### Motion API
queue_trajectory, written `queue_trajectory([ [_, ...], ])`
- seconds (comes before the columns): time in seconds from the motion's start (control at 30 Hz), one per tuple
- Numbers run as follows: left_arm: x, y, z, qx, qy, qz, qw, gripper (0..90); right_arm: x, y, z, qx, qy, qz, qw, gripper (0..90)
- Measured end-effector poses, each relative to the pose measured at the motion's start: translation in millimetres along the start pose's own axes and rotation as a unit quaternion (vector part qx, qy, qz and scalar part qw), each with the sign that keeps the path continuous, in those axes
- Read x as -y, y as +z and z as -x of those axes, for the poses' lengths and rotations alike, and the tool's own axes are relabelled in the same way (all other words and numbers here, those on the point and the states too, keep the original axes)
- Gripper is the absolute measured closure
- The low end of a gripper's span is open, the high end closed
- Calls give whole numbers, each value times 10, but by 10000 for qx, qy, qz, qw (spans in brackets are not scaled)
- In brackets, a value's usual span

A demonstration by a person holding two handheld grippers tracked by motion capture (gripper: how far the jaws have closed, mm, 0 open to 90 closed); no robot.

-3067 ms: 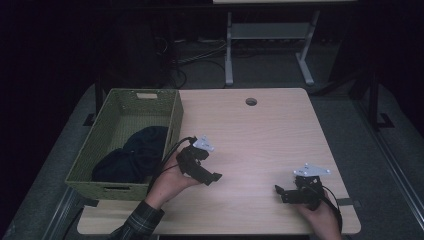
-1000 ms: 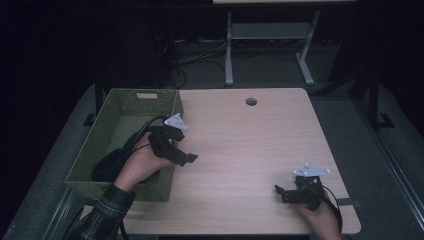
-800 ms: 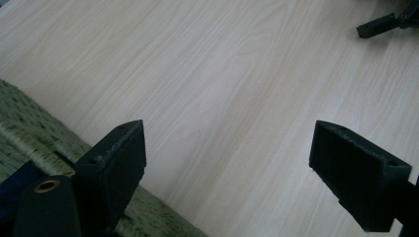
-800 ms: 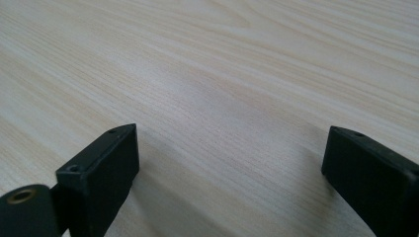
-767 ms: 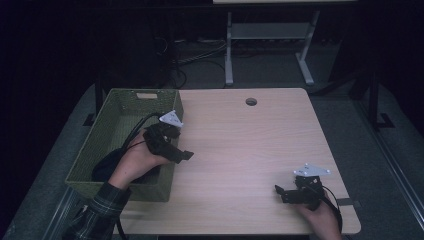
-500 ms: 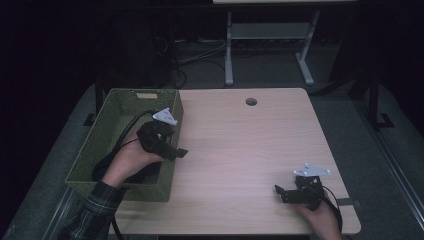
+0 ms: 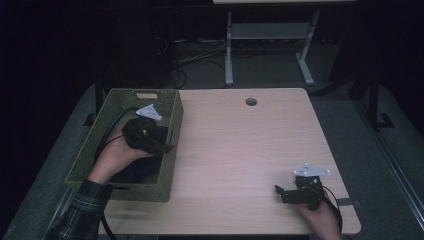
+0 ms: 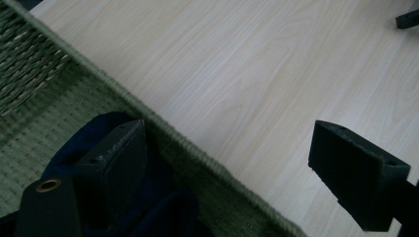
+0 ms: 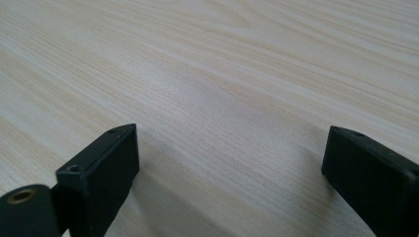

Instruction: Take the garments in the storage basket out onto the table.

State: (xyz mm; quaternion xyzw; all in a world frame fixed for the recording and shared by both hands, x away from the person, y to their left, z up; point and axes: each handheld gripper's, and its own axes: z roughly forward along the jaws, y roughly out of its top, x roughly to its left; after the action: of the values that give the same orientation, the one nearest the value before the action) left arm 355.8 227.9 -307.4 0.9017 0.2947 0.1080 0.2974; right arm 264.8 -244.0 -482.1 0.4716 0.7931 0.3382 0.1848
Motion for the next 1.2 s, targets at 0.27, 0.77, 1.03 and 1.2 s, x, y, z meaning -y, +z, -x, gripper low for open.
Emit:
queue_trajectory([
  [0.27, 99, -88, -125, -133, -126, 22, 9998, 145, 0, 0, 0, 0, 3, 0, 10000, 72],
  [0.77, 307, -165, -389, -380, -375, -27, 9986, 139, 0, 1, 0, 5, 4, 0, 10000, 72],
  [1.03, 424, -140, -519, -387, -560, -54, 9977, 137, 0, 1, -1, 4, 5, -3, 10000, 72],
  [1.2, 506, -95, -614, -397, -648, -60, 9971, 132, 0, 1, -1, 4, 5, -3, 10000, 72],
])
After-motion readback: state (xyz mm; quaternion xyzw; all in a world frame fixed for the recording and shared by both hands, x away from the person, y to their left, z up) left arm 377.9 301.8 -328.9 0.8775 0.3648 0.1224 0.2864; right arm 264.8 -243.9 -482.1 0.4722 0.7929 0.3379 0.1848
